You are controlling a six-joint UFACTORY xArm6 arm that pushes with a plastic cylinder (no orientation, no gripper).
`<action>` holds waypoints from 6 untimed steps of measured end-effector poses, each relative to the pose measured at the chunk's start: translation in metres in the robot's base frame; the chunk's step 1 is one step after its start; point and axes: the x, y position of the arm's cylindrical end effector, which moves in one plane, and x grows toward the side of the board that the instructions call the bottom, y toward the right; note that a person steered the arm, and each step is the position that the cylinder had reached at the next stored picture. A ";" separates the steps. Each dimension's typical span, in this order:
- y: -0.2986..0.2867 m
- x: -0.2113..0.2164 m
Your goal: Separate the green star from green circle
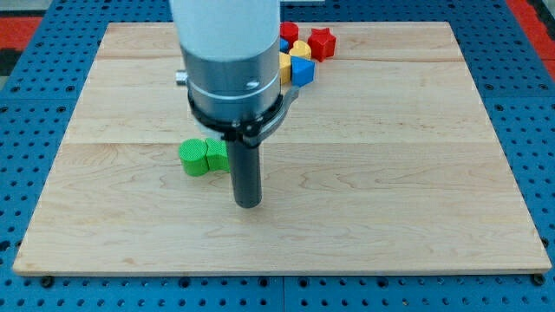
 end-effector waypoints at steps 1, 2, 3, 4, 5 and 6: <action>-0.054 -0.013; -0.104 -0.020; -0.084 -0.045; -0.079 -0.054; -0.035 -0.057; 0.014 -0.080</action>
